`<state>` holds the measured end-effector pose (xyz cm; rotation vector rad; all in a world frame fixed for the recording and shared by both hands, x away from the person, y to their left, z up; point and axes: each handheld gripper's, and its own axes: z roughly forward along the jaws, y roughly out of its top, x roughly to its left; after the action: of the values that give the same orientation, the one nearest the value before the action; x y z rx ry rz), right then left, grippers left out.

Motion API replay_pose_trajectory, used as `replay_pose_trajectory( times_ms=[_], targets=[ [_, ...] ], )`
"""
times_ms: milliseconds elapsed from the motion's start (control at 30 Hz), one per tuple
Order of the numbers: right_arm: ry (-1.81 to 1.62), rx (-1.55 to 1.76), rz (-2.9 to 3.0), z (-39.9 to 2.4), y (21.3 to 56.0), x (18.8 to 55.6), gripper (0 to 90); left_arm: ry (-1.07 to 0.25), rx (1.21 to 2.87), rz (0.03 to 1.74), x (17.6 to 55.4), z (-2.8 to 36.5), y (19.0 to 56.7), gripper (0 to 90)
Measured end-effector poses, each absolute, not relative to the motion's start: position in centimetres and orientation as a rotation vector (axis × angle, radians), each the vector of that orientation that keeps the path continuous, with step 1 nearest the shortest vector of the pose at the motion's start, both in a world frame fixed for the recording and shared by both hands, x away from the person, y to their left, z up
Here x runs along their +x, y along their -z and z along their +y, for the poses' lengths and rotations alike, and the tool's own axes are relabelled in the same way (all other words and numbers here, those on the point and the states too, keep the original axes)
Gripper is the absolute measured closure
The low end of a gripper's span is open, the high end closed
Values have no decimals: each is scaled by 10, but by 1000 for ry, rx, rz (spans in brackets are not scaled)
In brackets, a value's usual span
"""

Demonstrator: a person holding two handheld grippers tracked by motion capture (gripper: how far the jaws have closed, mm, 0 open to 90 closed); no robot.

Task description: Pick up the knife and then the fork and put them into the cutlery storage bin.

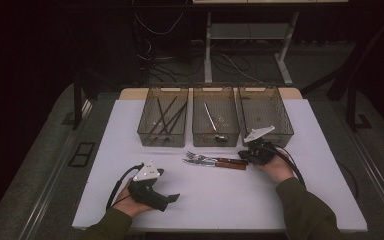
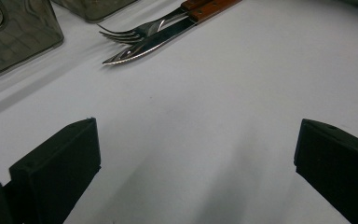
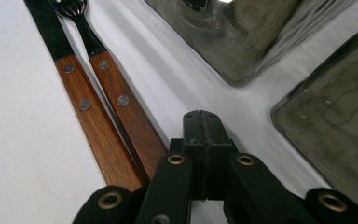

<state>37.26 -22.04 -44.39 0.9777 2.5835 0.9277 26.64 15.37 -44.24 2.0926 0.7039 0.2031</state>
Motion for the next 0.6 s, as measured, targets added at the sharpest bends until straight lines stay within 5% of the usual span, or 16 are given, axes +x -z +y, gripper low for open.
replay_pose_trajectory(
  times_ms=[600],
  targets=[
    [-957, 891, 2697, -218, 442, 362, 900, -198, 2093, 699, 266, 154, 442, 0]
  ],
)
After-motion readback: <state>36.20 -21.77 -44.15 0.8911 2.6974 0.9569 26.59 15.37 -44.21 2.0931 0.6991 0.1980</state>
